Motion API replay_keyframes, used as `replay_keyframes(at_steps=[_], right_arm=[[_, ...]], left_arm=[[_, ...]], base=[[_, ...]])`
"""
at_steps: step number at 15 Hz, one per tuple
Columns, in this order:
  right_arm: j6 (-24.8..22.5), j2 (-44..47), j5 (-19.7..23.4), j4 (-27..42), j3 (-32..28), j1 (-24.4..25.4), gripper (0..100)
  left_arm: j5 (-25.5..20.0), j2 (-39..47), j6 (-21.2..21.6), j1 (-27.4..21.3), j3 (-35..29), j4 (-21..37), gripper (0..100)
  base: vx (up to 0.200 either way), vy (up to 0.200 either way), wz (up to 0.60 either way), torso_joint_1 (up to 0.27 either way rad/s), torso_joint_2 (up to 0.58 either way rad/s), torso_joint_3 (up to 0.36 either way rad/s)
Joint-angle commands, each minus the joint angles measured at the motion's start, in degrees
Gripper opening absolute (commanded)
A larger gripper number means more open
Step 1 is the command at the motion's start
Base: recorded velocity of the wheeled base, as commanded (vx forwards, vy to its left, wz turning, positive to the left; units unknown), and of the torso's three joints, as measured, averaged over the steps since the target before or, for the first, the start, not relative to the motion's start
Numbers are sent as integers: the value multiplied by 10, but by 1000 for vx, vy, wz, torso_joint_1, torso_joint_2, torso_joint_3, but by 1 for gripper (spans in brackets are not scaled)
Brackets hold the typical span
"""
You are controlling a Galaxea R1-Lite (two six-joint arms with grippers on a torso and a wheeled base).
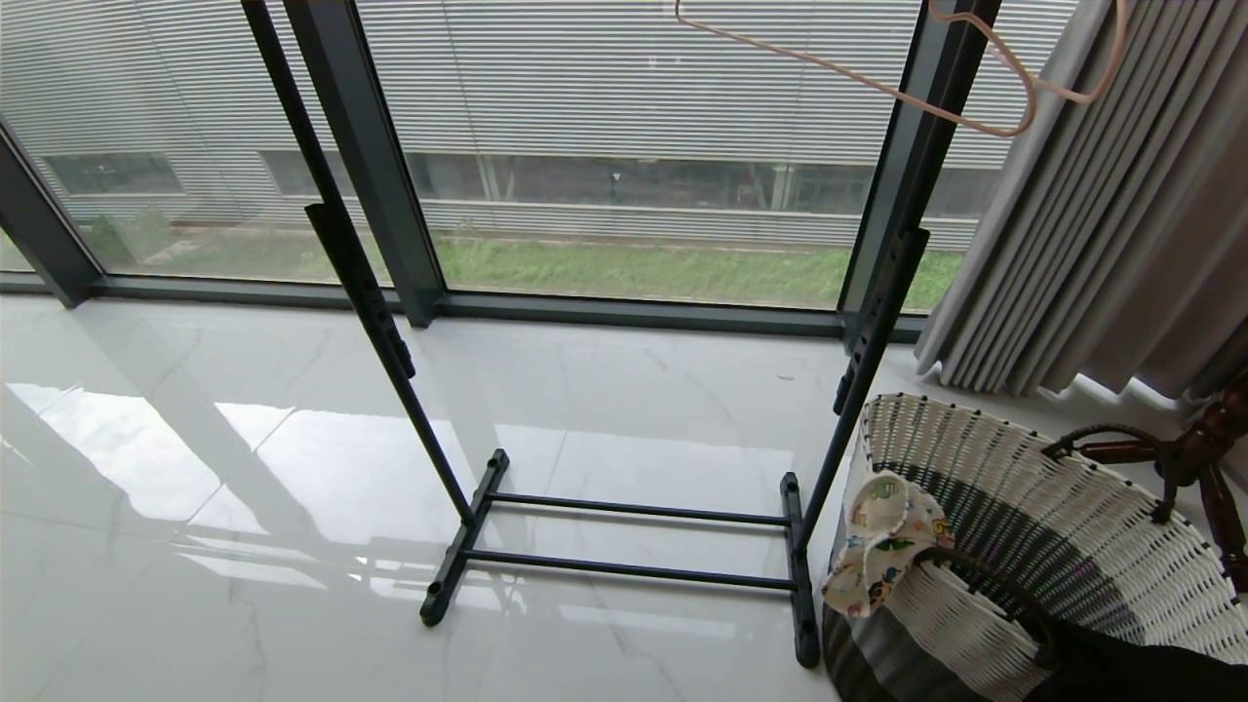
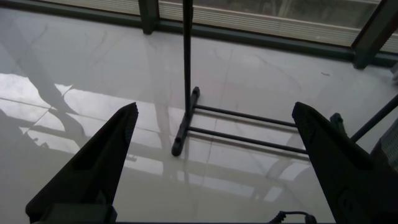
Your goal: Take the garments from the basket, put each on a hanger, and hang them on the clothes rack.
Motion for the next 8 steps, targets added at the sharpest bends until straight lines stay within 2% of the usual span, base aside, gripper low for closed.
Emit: replay_keyframes(at_steps=[1, 2, 6, 8], right_arm=[[8, -89, 21, 62, -85, 4, 0], [7, -90, 25, 61, -99, 7, 0], [8, -62, 39, 55, -137, 43, 0], [9, -28, 42, 23, -149, 69, 0]], left_arm=[[0, 0, 2, 0, 0, 0, 100], [0, 0, 2, 0, 0, 0, 100], [0, 0, 1, 0, 0, 0, 100], [-1, 0, 2, 0, 0, 0, 100]], base=[[0, 0, 0, 0, 0, 0], [0, 0, 0, 0, 0, 0], [-200, 0, 0, 1, 6, 2], [-200, 0, 0, 2, 0, 5]])
